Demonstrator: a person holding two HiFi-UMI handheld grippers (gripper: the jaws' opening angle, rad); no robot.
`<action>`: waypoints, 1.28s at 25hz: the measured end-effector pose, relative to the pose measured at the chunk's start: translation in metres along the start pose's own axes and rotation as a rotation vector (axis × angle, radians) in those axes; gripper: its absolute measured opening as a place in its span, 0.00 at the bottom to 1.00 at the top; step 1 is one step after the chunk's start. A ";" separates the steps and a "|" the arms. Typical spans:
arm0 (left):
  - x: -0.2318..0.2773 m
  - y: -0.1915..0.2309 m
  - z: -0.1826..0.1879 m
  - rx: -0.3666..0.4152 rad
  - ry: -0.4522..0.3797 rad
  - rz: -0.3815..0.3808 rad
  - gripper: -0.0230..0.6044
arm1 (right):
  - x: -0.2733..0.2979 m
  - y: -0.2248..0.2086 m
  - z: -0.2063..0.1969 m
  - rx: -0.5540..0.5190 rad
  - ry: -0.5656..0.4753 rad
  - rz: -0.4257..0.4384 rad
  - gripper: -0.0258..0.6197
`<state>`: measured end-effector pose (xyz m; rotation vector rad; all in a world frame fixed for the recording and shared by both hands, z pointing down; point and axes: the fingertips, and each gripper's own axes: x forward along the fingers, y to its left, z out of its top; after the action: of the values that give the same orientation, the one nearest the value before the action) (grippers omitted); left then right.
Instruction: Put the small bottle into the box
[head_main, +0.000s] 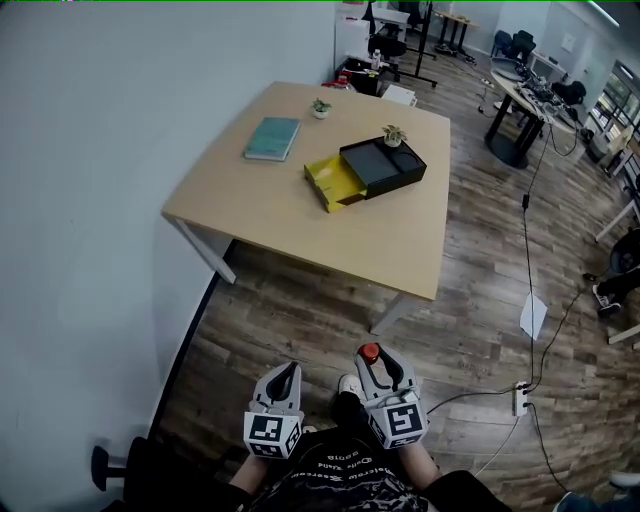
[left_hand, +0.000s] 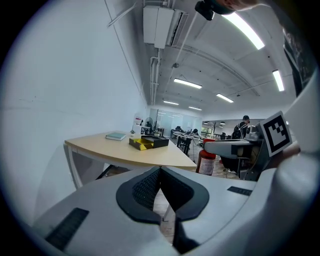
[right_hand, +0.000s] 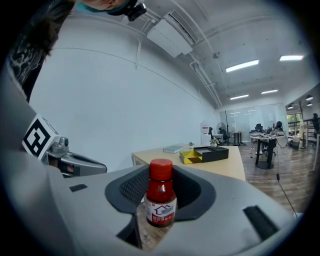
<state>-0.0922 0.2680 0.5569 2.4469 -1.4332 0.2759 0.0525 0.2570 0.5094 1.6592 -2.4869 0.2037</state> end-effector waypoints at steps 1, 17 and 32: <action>0.009 0.001 0.002 -0.003 0.003 0.010 0.04 | 0.007 -0.008 0.001 0.000 -0.002 0.008 0.26; 0.129 -0.015 0.029 -0.059 -0.004 0.102 0.04 | 0.079 -0.116 0.021 -0.028 -0.022 0.098 0.26; 0.166 -0.002 0.040 -0.093 0.011 0.141 0.04 | 0.113 -0.141 0.022 -0.018 0.006 0.127 0.26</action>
<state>-0.0090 0.1189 0.5701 2.2726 -1.5799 0.2464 0.1386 0.0968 0.5141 1.4930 -2.5840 0.1992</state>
